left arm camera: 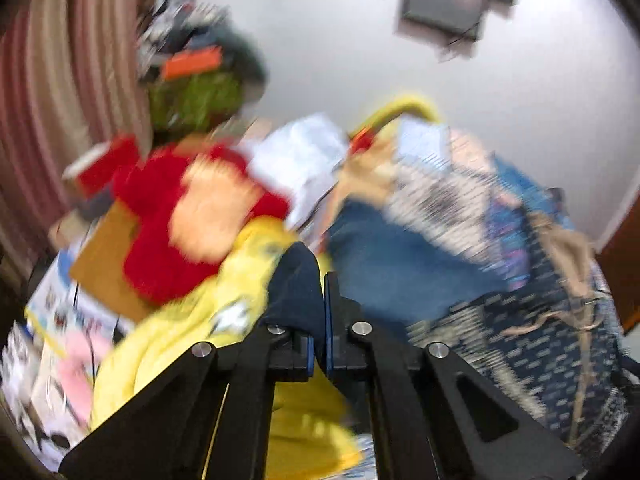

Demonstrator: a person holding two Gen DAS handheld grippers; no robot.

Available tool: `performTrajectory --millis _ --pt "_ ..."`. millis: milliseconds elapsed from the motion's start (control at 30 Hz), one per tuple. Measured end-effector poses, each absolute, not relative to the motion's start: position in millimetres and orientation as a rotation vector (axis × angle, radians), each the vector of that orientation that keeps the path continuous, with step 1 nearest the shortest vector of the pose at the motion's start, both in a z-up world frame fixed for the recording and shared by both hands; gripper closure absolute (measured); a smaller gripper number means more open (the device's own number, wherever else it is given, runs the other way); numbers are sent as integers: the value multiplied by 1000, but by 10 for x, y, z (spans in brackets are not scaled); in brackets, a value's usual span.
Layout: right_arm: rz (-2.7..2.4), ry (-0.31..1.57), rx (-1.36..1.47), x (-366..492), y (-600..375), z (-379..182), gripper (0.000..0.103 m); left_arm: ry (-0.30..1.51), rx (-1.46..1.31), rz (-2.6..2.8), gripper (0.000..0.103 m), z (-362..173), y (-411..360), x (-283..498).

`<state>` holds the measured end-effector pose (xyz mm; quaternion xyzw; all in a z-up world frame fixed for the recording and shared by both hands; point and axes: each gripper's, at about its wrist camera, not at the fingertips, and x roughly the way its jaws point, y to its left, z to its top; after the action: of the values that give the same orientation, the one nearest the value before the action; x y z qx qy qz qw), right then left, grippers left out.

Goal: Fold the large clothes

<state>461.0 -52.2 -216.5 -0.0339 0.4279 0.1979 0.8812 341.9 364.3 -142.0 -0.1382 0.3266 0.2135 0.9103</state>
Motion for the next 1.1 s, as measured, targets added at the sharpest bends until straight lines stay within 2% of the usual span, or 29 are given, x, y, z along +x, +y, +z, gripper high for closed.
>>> performTrajectory --millis 233,433,600,900,1067,1100 --pt "385 839 -74 4497 -920 -1911 0 509 -198 184 101 -475 2544 3817" --pt "345 825 -48 4471 -1409 -1794 0 509 -185 -36 101 -312 1564 4188" --pt "302 830 -50 4449 -1769 -1778 0 620 -148 -159 101 -737 781 4441" --pt "236 900 -35 4360 -2315 -1992 0 981 -158 -322 101 -2144 -215 4629" --pt "239 943 -26 4308 -2365 -2106 0 1060 -40 -312 100 -2418 -495 4504" --pt "242 945 -31 4303 -2352 -2114 0 1058 -31 -310 97 -2436 -483 4504"
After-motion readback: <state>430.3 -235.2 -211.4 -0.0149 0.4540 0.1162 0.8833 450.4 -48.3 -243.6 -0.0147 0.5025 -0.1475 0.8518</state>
